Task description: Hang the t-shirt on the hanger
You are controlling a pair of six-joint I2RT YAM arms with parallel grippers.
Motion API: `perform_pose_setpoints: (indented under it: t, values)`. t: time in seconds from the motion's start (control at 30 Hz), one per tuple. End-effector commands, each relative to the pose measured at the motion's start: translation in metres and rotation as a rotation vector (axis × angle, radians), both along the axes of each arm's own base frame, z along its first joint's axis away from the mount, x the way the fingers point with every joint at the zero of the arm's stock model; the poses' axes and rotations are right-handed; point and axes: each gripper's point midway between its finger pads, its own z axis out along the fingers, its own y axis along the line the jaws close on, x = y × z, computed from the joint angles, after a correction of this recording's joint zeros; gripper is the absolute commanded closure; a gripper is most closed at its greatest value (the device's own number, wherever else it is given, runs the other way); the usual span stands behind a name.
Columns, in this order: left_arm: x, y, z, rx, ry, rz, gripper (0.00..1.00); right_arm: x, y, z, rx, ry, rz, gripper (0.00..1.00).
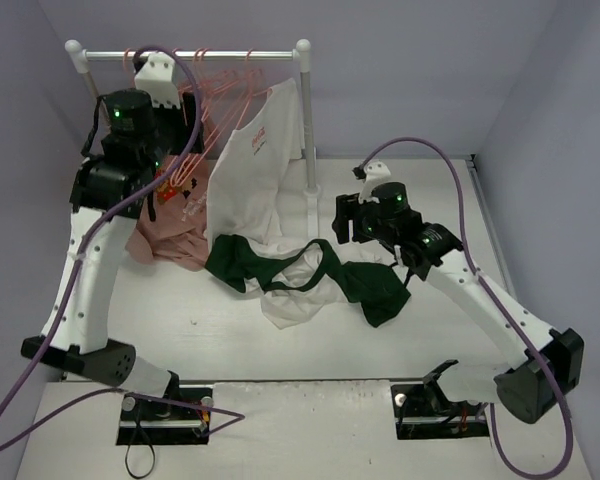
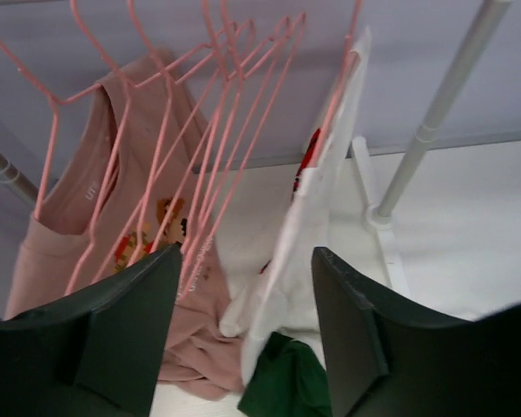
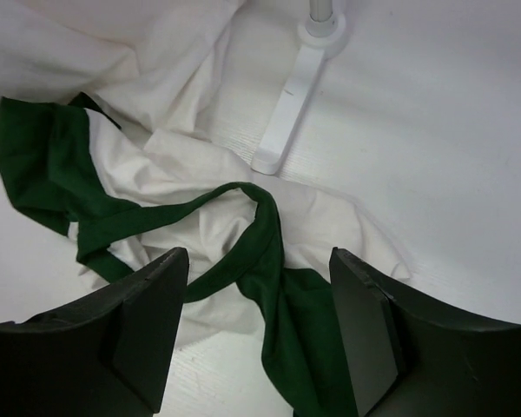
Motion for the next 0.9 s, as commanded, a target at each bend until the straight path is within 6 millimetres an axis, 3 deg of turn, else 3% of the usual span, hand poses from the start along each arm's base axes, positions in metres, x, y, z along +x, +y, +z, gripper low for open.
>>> perform_pose_setpoints:
  t: [0.0, 0.1, 0.33, 0.87]
  values:
    - [0.037, 0.013, -0.002, 0.069, 0.006, -0.056, 0.46, -0.021, 0.002, 0.005, 0.060, -0.006, 0.031, 0.36]
    - [0.064, 0.019, -0.020, 0.068, 0.046, -0.086, 0.53, -0.034, 0.001, 0.004, 0.082, -0.002, 0.047, 0.35]
    - [0.088, 0.020, -0.045, 0.108, 0.088, -0.144, 0.63, -0.052, 0.002, -0.003, 0.107, 0.016, 0.063, 0.33]
    - [0.106, 0.022, -0.087, 0.116, 0.181, -0.139, 0.63, -0.061, -0.003, -0.010, 0.108, 0.027, 0.054, 0.31]
